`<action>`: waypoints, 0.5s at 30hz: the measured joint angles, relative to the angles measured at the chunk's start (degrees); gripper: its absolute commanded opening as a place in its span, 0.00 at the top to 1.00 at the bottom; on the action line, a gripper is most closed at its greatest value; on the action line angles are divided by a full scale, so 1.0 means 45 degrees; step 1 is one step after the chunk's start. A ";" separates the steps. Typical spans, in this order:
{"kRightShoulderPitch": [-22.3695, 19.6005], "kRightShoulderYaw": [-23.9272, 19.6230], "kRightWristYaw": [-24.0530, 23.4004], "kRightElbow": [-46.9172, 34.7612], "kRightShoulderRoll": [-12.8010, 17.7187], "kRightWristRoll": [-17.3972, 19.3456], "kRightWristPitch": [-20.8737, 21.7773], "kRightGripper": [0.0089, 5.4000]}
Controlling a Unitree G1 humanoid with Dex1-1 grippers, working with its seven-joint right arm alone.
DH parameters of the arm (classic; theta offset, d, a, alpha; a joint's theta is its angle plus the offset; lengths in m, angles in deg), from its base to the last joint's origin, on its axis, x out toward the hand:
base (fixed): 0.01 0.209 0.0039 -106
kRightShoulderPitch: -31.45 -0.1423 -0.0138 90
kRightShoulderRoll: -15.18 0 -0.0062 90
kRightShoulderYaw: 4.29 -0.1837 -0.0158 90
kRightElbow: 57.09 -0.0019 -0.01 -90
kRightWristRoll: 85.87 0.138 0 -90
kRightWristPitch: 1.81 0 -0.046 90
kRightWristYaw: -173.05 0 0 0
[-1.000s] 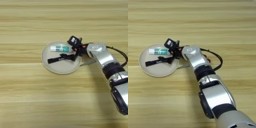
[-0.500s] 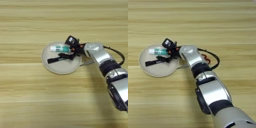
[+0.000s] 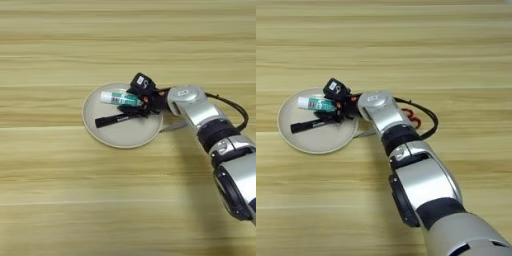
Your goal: Move the objects on the table
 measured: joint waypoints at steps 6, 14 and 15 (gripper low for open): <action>0.0039 0.0167 0.0398 -0.0048 0.0022 -0.0002 -0.0130 0.61; 0.0039 0.0280 0.0641 -0.0130 0.0051 -0.0021 -0.0162 0.69; 0.0039 0.0280 0.0642 -0.0132 0.0052 -0.0021 -0.0163 0.69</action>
